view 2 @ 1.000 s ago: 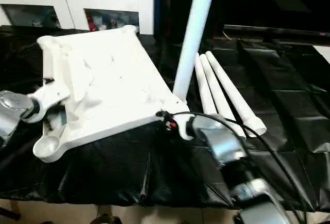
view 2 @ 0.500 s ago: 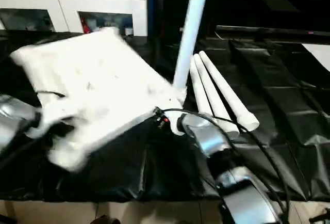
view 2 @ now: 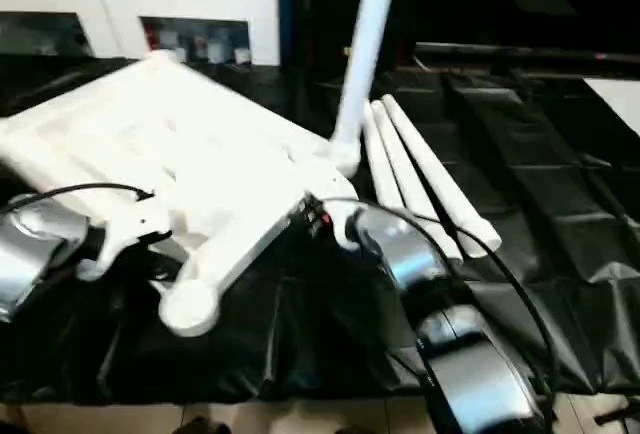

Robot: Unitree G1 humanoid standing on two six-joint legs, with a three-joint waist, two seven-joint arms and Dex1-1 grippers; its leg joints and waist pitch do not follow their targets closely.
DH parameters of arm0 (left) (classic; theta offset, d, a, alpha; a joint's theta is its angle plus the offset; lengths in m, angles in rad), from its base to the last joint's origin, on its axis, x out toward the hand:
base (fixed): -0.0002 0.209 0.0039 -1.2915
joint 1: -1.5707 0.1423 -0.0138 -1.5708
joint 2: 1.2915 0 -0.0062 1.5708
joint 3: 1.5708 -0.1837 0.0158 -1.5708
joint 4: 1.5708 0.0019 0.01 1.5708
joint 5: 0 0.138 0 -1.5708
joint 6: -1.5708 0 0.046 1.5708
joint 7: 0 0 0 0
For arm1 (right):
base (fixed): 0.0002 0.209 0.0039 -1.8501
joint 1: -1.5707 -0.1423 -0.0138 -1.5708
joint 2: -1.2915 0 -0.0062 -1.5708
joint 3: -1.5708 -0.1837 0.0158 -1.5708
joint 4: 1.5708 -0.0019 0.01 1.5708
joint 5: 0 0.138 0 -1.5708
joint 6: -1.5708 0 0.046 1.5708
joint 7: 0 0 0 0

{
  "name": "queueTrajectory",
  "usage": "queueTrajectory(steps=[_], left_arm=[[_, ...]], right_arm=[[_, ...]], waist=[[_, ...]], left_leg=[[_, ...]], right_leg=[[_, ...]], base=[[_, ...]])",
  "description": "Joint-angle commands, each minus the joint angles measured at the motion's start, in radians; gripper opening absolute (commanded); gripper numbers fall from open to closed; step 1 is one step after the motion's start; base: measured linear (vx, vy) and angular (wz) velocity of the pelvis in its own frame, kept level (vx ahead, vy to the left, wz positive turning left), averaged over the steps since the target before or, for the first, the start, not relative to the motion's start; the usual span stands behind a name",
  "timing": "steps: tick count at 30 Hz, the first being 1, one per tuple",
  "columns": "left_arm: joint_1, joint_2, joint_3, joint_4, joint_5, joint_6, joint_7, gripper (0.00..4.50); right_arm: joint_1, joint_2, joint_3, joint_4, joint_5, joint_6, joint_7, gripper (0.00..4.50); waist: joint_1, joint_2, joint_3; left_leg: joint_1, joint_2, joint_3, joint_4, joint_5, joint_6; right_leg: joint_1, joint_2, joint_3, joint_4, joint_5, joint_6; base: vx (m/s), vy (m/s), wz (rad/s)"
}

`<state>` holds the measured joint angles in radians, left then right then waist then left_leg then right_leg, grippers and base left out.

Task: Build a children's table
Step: Rotate table base

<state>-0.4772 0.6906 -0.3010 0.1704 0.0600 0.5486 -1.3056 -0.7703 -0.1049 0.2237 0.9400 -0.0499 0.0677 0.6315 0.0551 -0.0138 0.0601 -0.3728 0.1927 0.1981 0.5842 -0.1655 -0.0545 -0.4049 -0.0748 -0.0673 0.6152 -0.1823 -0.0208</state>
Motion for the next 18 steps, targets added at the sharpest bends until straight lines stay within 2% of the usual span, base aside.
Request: queueTrajectory(steps=[1,2,3,4,5,6,7,8,9,12,13,14,17,18], left_arm=[[0.004,-0.025,-0.021,-0.059,-0.053,0.007,-0.022,0.00],[0.007,-0.030,-0.025,-0.066,-0.053,0.009,-0.016,0.00],[0.011,-0.041,-0.032,-0.075,-0.049,0.013,-0.001,0.00],[0.013,-0.044,-0.033,-0.079,-0.048,0.015,0.005,0.00],[0.013,-0.052,-0.032,-0.080,-0.046,0.017,0.016,0.00],[0.013,-0.058,-0.030,-0.081,-0.044,0.018,0.026,0.00],[0.008,-0.073,-0.025,-0.069,-0.035,0.000,0.051,0.00],[0.002,-0.086,-0.020,-0.059,-0.029,-0.009,0.070,0.00],[-0.003,-0.096,-0.016,-0.048,-0.024,-0.014,0.086,0.00],[-0.026,-0.118,-0.010,-0.002,0.001,-0.050,0.146,0.00],[-0.044,-0.133,-0.002,0.037,0.014,-0.081,0.190,0.00],[-0.044,-0.133,-0.002,0.037,0.014,-0.081,0.190,0.00],[-0.073,-0.139,0.003,0.111,0.054,-0.148,0.271,0.00],[-0.079,-0.135,0.004,0.129,0.064,-0.164,0.286,0.00]], right_arm=[[-0.030,0.053,0.014,0.021,0.003,-0.032,0.003,1.64],[-0.040,0.065,0.014,0.037,0.001,-0.038,-0.005,1.64],[-0.062,0.089,0.014,0.074,-0.009,-0.051,-0.026,1.64],[-0.068,0.095,0.014,0.086,-0.013,-0.056,-0.032,1.64],[-0.077,0.102,0.011,0.102,-0.015,-0.062,-0.042,1.64],[-0.084,0.107,0.008,0.115,-0.016,-0.067,-0.050,1.64],[-0.093,0.113,0.002,0.129,-0.016,-0.074,-0.066,1.64],[-0.100,0.118,-0.003,0.140,-0.017,-0.079,-0.078,1.64],[-0.106,0.121,-0.008,0.151,-0.018,-0.083,-0.088,1.64],[-0.118,0.121,-0.019,0.173,-0.020,-0.100,-0.110,1.64],[-0.123,0.115,-0.029,0.183,-0.017,-0.106,-0.121,1.64],[-0.123,0.115,-0.029,0.183,-0.017,-0.106,-0.121,1.64],[-0.126,0.088,-0.055,0.189,-0.015,-0.126,-0.147,1.64],[-0.124,0.077,-0.070,0.182,-0.007,-0.123,-0.159,1.64]], waist=[[0.006,0.014,-0.069],[0.004,0.015,-0.068],[-0.002,0.003,-0.068],[-0.003,0.006,-0.065],[-0.007,-0.003,-0.065],[-0.006,0.004,-0.066],[-0.008,-0.004,-0.066],[-0.008,-0.004,-0.066],[-0.007,0.001,-0.066],[-0.006,-0.004,-0.067],[-0.005,-0.002,-0.068],[-0.004,0.005,-0.068],[-0.002,0.000,-0.070],[0.000,0.006,-0.071]], left_leg=[[0.016,0.039,-0.025,-0.069,-0.240,-0.025],[0.017,0.039,-0.026,-0.069,-0.244,-0.026],[0.016,0.040,-0.025,-0.069,-0.250,-0.025],[0.015,0.039,-0.027,-0.070,-0.255,-0.025],[0.015,0.040,-0.026,-0.071,-0.261,-0.026],[0.017,0.042,-0.028,-0.070,-0.253,-0.028],[0.018,0.041,-0.026,-0.070,-0.251,-0.026],[0.018,0.041,-0.026,-0.070,-0.251,-0.026],[0.021,0.042,-0.024,-0.070,-0.249,-0.029],[0.020,0.040,-0.023,-0.068,-0.240,-0.025],[0.019,0.040,-0.024,-0.068,-0.235,-0.024],[0.019,0.039,-0.024,-0.068,-0.235,-0.025],[0.018,0.039,-0.024,-0.067,-0.228,-0.023],[0.019,0.038,-0.025,-0.066,-0.225,-0.022]], right_leg=[[0.051,-0.073,0.052,-0.061,-0.172,-0.245],[0.050,-0.074,0.052,-0.062,-0.181,-0.243],[0.049,-0.075,0.053,-0.063,-0.204,-0.242],[0.048,-0.075,0.053,-0.065,-0.219,-0.239],[0.049,-0.075,0.053,-0.068,-0.241,-0.230],[0.049,-0.077,0.054,-0.065,-0.240,-0.227],[0.046,-0.074,0.054,-0.066,-0.229,-0.228],[0.046,-0.074,0.054,-0.066,-0.229,-0.228],[0.044,-0.073,0.055,-0.064,-0.209,-0.230],[0.045,-0.072,0.055,-0.061,-0.177,-0.230],[0.047,-0.073,0.054,-0.060,-0.172,-0.230],[0.046,-0.071,0.054,-0.060,-0.167,-0.229],[0.050,-0.071,0.054,-0.058,-0.145,-0.226],[0.050,-0.071,0.054,-0.057,-0.139,-0.227]], base=[[0.000,0.000,0.00],[0.000,0.000,0.00],[0.000,0.000,0.00],[0.000,0.000,0.00],[0.000,0.000,0.00],[0.000,0.000,0.00],[0.000,0.000,0.00],[0.000,0.000,0.00],[0.000,0.000,0.00],[0.000,0.000,0.00],[0.000,0.000,0.00],[0.000,0.000,0.00],[0.000,0.000,0.00],[0.000,0.000,0.00]])
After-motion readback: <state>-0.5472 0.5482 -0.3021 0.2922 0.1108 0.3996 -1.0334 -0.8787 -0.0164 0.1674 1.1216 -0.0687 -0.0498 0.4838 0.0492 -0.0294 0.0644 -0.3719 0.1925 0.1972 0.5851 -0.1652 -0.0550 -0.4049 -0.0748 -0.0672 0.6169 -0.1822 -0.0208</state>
